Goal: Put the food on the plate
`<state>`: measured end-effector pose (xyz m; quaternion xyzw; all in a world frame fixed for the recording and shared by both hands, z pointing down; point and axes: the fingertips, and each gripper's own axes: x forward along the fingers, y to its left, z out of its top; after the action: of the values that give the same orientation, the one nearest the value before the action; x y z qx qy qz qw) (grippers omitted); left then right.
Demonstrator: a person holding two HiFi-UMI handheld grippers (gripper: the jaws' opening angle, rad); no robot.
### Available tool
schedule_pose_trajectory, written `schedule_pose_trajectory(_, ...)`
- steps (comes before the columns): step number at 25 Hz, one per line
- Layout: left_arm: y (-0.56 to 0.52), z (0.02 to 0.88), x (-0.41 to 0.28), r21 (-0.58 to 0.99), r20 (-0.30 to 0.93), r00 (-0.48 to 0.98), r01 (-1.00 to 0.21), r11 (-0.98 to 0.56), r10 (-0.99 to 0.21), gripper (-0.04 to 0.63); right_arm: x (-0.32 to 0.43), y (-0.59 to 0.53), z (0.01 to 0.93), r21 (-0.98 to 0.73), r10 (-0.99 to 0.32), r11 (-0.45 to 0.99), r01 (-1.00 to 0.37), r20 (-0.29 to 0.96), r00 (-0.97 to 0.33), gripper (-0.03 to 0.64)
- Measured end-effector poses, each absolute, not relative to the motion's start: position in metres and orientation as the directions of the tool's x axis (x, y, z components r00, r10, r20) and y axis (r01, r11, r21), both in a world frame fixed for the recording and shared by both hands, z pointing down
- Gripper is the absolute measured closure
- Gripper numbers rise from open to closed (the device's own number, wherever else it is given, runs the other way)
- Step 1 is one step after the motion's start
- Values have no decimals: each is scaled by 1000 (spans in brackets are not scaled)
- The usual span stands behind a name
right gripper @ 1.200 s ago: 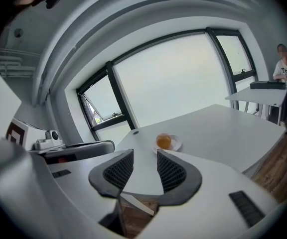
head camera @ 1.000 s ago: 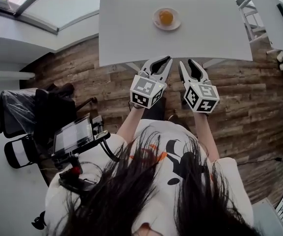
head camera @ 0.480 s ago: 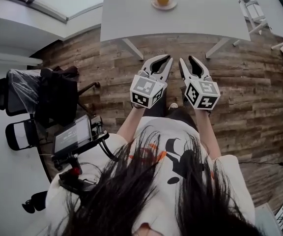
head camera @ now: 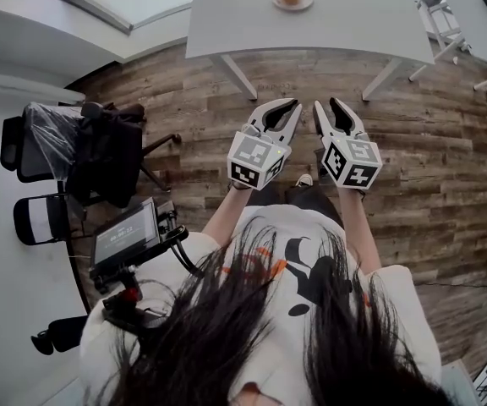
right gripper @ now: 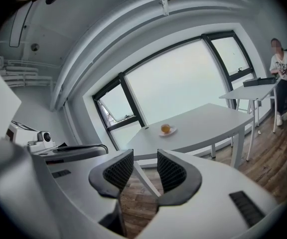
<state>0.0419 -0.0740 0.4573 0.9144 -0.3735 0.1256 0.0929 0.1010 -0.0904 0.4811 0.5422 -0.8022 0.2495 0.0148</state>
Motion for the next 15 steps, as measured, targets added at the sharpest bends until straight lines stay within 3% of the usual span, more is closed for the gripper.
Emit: schedule_pose_trajectory(15,-60,478,32,85,354,676,-711,-698,-646,589,99,-89,497,-423,-861,257,-869,308,-405,460)
